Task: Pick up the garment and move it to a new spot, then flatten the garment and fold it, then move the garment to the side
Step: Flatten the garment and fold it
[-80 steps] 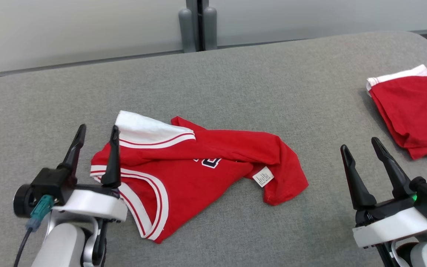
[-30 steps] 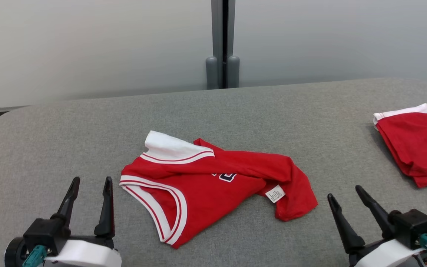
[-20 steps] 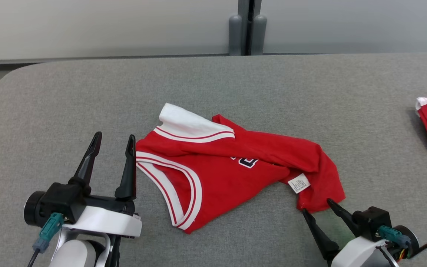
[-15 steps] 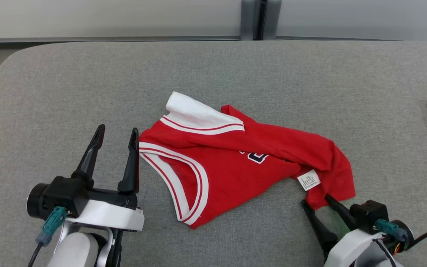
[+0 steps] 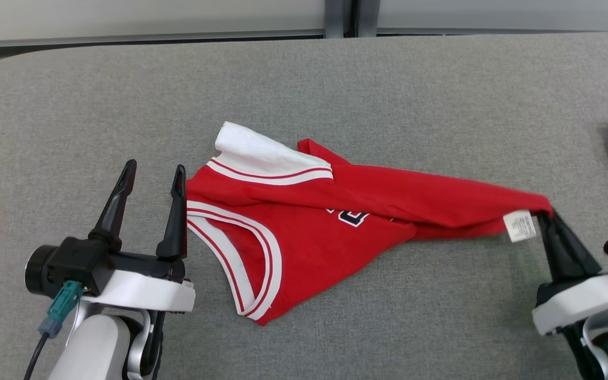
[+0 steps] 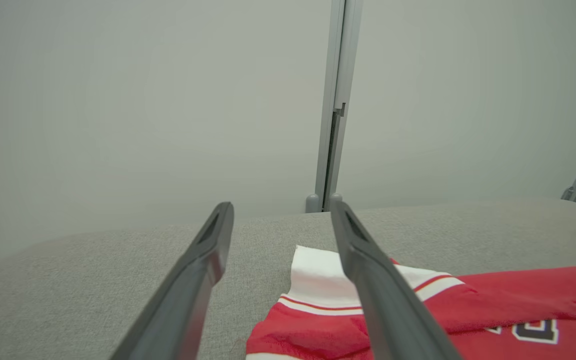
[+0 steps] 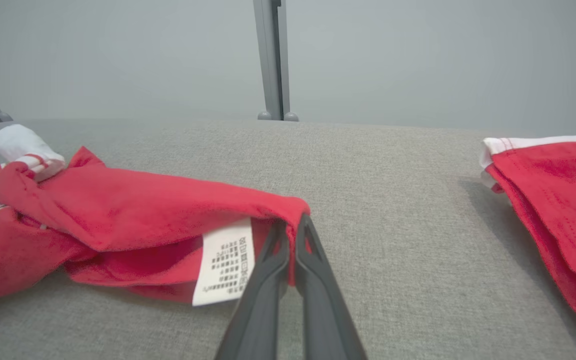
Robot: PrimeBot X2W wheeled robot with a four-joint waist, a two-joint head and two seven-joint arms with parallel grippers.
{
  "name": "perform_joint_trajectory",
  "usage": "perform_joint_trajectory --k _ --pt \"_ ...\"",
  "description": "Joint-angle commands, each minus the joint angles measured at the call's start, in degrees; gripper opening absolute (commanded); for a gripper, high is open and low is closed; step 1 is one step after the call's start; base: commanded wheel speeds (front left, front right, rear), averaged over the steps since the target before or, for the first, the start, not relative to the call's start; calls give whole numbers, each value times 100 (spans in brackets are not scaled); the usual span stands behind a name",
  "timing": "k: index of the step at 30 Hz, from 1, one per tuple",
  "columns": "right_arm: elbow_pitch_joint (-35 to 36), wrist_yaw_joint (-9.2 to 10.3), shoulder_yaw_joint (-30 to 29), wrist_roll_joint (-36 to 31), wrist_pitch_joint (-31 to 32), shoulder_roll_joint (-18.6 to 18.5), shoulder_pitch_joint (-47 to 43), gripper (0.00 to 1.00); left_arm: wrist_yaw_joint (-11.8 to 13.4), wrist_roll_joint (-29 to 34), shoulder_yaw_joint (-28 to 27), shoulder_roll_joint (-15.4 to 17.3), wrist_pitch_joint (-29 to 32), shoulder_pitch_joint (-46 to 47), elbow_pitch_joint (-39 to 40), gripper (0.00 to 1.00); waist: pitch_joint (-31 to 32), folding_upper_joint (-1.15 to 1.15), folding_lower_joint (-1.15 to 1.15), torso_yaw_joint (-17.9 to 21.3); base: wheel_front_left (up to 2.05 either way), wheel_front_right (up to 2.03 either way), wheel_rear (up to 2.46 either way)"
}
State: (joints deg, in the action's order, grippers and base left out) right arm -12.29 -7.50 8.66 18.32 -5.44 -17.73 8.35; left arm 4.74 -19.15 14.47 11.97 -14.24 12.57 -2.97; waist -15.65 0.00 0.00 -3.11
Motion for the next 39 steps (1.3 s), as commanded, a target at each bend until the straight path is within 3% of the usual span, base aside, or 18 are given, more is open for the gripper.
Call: perform_joint_trajectory --k 1,3,4,5,13,20,28,39 --pt "3 3 -70 71 31 14 133 0 -17 50 -27 32 -34 122 -20 100 -55 0 0 41 0 0 0" --pt "-106 4 -227 142 55 -21 304 0 -23 50 -29 31 -36 156 -18 100 -125 0 0 70 0 0 0" --pt "-189 4 -262 123 72 -53 412 47 -26 54 -32 35 -42 182 -24 100 -168 0 0 85 0 0 0" --pt "-301 4 -298 142 89 -66 510 100 -43 54 -26 35 -47 215 -44 100 -198 0 0 88 0 0 0" --pt "-630 3 -349 366 -282 -22 763 100 -19 41 -74 42 -67 290 -170 100 -233 0 0 131 0 0 0" --pt "123 3 -300 24 -559 23 493 100 102 7 -266 33 -89 -46 -158 100 45 0 0 313 0 0 0" --pt "1068 3 -224 -139 -136 237 -205 100 116 -49 -315 33 -93 -485 -214 100 540 0 0 459 0 0 0" --pt "1566 3 -274 -210 263 459 -835 100 248 -24 -266 119 33 -930 -103 100 804 0 0 557 0 0 0"
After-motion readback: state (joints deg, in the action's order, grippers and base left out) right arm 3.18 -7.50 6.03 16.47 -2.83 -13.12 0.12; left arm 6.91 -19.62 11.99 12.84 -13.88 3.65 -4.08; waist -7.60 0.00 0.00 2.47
